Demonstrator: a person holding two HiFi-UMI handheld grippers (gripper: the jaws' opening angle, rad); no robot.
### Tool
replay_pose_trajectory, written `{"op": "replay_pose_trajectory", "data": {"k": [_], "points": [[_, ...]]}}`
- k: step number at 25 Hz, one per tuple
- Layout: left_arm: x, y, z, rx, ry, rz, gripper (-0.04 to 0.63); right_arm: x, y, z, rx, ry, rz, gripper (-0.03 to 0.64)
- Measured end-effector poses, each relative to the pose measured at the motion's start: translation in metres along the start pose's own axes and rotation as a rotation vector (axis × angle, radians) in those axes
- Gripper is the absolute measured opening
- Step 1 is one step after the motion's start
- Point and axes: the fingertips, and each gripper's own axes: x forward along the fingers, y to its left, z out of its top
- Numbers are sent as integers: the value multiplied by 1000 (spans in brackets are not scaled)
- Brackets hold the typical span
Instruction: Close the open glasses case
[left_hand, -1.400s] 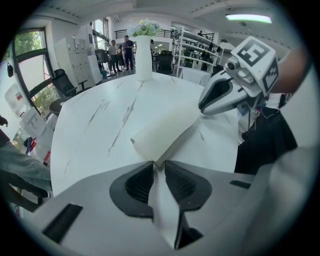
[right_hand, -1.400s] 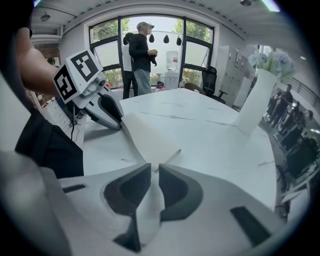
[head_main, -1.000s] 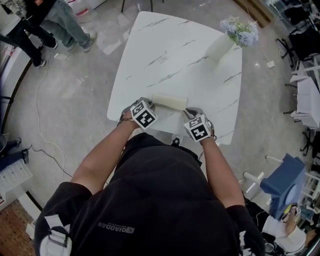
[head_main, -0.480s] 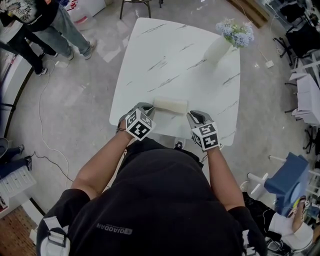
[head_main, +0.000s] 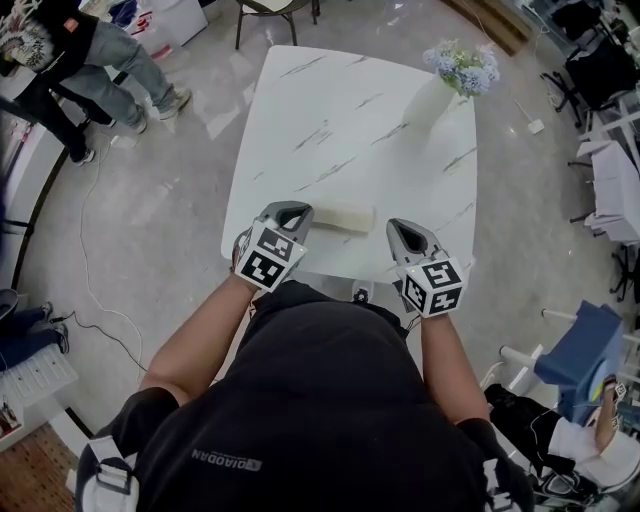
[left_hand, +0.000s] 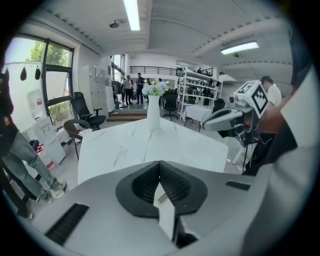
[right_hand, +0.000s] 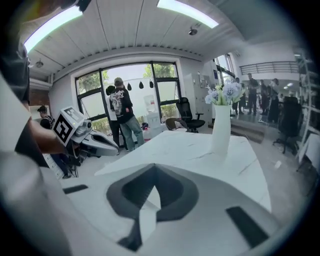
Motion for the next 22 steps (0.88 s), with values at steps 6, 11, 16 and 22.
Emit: {"op": "replay_pose_trajectory", "data": {"k": [6,11,16,22], "points": [[-22,8,29,-112,-96,-6,5,-16,-7,36,92,-113,-3,2],[-41,14,60,-101,-180,19,5,-24,-10,55,90,-161,-9,2],[-58,13,85,-75,-244,32,5,-35,-3,72,68,-206,-6,2],[-66,9,96,-43,-265,34,5,-41,0,83,40,-229,-7,2]]}}
